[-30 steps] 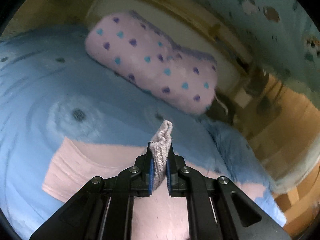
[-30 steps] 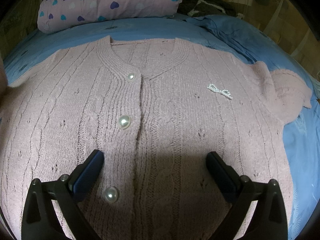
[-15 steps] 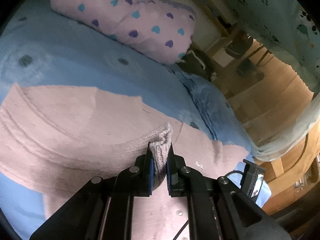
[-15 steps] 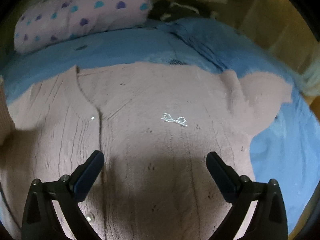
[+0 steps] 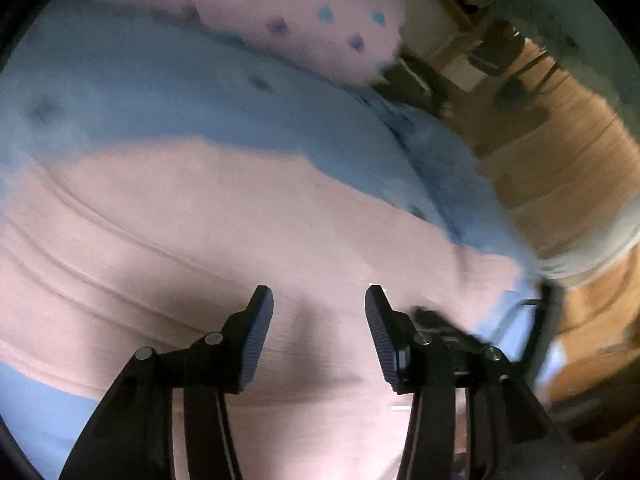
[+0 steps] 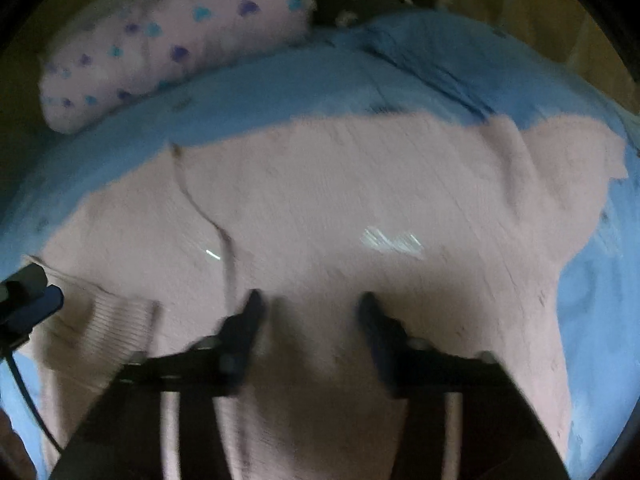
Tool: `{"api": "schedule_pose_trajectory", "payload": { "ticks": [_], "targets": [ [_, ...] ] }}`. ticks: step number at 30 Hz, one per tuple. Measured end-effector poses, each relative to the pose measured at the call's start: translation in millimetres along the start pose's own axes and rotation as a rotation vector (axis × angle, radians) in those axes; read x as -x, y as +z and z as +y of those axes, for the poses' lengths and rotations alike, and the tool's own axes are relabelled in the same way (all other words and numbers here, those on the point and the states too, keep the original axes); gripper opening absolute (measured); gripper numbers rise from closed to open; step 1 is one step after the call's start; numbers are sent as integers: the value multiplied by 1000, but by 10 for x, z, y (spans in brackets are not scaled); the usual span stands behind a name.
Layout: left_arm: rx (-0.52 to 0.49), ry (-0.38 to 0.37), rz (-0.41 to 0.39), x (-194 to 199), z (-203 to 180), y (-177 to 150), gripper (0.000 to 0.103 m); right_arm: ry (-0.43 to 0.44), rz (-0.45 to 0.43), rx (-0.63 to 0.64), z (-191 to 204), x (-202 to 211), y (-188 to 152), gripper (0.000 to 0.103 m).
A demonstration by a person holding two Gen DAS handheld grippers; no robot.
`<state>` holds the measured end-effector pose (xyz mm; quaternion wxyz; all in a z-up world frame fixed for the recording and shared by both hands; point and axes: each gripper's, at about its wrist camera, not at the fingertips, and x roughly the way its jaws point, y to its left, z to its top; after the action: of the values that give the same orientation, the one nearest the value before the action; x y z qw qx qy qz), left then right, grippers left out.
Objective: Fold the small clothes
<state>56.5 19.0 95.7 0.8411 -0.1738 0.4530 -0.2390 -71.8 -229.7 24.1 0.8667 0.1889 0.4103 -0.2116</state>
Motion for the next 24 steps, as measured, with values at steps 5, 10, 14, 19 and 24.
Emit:
{"api": "schedule_pose_trajectory", "payload": {
  "ticks": [5, 10, 14, 19, 24],
  "targets": [
    [-13, 409, -172, 607, 496, 201, 27, 264, 122, 16, 384, -184, 123, 41],
    [241, 371, -118, 621, 1329, 398, 28, 133, 199, 131, 777, -448, -55, 55],
    [387, 293, -75, 601, 1678, 393, 27, 189, 209, 166, 841, -432, -4, 8],
    [365, 202, -29, 497, 1493, 374, 27, 290, 211, 123, 647, -271, 250, 7],
    [224, 247, 1, 361, 1163, 398, 28, 293, 131, 128, 502, 40, 366, 7]
  ]
}}
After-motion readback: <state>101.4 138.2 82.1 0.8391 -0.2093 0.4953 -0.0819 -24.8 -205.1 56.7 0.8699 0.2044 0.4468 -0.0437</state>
